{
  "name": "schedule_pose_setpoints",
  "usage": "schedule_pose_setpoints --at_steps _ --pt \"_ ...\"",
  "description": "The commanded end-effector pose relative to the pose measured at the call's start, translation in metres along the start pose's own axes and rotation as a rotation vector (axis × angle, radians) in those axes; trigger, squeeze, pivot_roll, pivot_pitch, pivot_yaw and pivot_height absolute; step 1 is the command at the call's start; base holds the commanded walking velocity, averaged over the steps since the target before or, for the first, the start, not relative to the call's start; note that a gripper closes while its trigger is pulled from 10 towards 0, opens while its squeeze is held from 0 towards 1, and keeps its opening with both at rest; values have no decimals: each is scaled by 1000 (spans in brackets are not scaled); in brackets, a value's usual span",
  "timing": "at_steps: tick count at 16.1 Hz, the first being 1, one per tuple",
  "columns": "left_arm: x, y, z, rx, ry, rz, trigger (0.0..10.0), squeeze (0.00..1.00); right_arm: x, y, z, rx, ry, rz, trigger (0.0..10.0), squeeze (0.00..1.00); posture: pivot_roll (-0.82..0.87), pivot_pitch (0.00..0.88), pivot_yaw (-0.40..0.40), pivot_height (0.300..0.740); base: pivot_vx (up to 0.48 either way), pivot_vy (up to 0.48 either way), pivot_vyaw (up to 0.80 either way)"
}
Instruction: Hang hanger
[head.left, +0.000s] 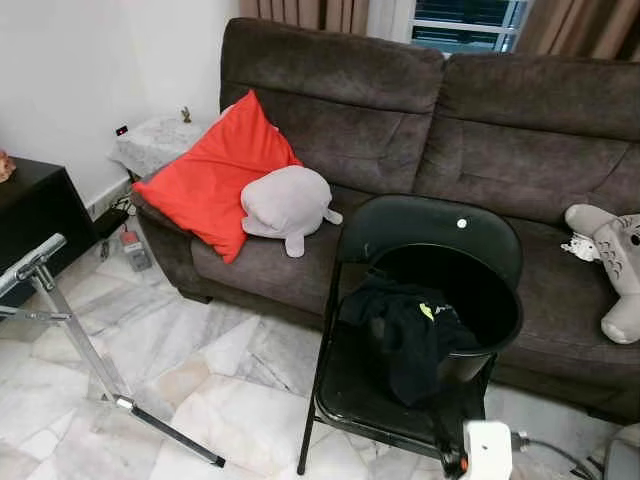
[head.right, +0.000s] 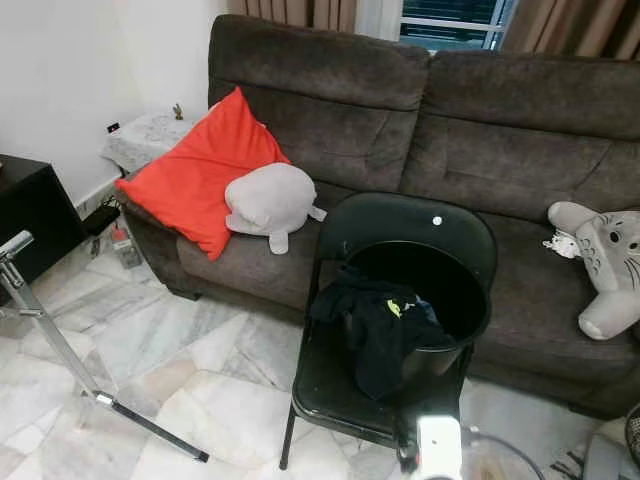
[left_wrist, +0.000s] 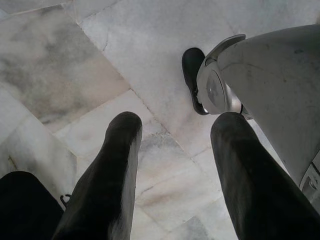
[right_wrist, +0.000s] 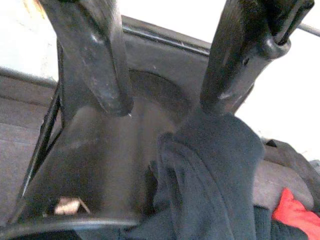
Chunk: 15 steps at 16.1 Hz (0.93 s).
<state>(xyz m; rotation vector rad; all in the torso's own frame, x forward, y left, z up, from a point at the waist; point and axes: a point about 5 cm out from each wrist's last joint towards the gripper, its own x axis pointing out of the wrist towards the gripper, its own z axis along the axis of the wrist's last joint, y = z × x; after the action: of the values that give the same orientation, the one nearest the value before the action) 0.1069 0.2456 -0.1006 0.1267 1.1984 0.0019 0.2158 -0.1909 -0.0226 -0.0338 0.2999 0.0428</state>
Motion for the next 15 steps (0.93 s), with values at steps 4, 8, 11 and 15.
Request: schedule_pose_setpoints --at_steps 4,8,11,15 --pt "-1 4 -6 19 22 9 10000 0 23 -2 27 4 -43 71 10000 427 38 0 -26 740 0 0 0" --pt "-2 5 -7 22 28 9 10000 0 27 -3 30 4 -32 86 10000 0 52 0 -27 740 0 0 0" --pt "-2 5 -9 31 34 8 10000 0 28 -7 25 -7 13 83 10000 0 47 0 -20 740 0 0 0" --pt "-2 6 -10 42 34 7 10000 0 34 -10 30 -22 32 105 10000 0 48 0 -17 740 0 0 0"
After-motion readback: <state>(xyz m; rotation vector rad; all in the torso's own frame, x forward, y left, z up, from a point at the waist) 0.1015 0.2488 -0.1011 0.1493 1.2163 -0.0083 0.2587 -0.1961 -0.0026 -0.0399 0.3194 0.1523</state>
